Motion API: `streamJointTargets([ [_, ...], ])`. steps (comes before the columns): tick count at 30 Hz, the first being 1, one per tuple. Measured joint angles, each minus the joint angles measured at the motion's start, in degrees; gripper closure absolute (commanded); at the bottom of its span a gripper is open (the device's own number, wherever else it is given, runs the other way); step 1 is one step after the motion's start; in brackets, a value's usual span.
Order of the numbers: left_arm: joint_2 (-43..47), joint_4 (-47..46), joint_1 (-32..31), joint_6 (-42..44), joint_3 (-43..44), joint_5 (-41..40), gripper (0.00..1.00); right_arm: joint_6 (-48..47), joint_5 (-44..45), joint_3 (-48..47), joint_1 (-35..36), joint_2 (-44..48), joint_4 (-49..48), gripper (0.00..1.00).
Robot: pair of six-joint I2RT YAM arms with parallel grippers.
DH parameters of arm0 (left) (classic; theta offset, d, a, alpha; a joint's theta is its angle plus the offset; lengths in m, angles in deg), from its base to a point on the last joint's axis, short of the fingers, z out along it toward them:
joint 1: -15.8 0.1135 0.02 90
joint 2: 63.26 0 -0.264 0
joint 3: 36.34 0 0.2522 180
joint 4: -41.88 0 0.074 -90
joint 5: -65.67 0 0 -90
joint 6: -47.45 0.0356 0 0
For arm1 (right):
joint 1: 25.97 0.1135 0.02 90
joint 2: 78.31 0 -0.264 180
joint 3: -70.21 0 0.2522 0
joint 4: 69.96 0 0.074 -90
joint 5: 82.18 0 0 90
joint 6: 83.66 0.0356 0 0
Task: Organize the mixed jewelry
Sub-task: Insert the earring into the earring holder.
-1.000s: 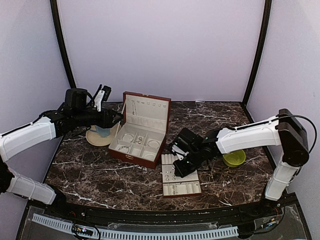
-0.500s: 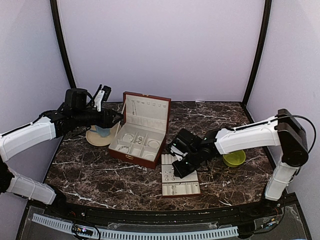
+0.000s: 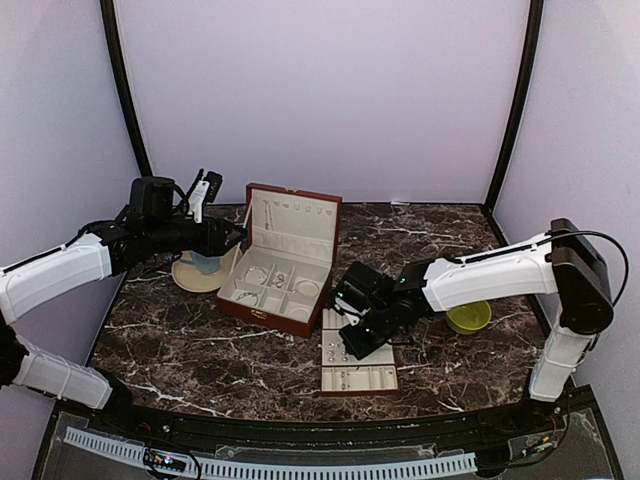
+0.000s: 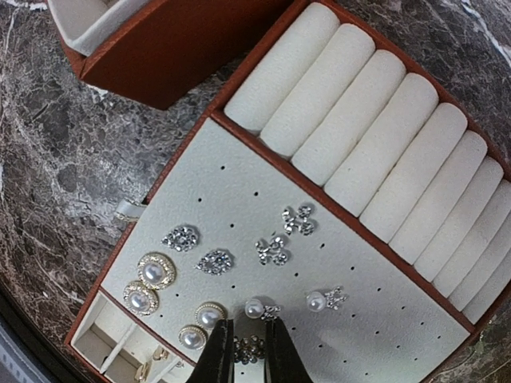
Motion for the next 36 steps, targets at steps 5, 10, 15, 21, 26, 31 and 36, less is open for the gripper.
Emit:
streamJointTargets([
  [5, 0.0, 0.0, 0.0, 0.0, 0.0, 0.0, 0.47, -0.1, 1.1, -0.5, 0.7, -0.3, 0.4, 0.91],
  [10, 0.0, 0.0, 0.0, -0.2, -0.1, 0.0, 0.47, -0.2, 2.5, -1.2, 1.6, -0.7, 1.2, 0.91],
  [15, 0.0, 0.0, 0.0, -0.3, -0.1, 0.0, 0.47, -0.5, 4.3, -2.8, 3.0, -1.9, 2.3, 0.91],
  [21, 0.0, 0.0, 0.0, -0.4, -0.1, 0.0, 0.47, -0.9, 6.0, -3.7, 4.4, -2.6, 2.9, 0.91],
  [26, 0.0, -0.1, 0.0, -0.4, -0.3, 0.0, 0.47, -0.9, 7.3, -4.0, 5.4, -2.8, 3.2, 0.90],
  [31, 0.0, -0.1, 0.0, -0.4, -0.3, 0.0, 0.47, -1.1, 8.3, -4.3, 6.5, -3.1, 3.4, 0.89],
  [36, 0.0, -0.1, 0.0, -0.4, -0.3, 0.1, 0.46, -1.3, 9.2, -4.6, 7.4, -3.6, 3.4, 0.87],
])
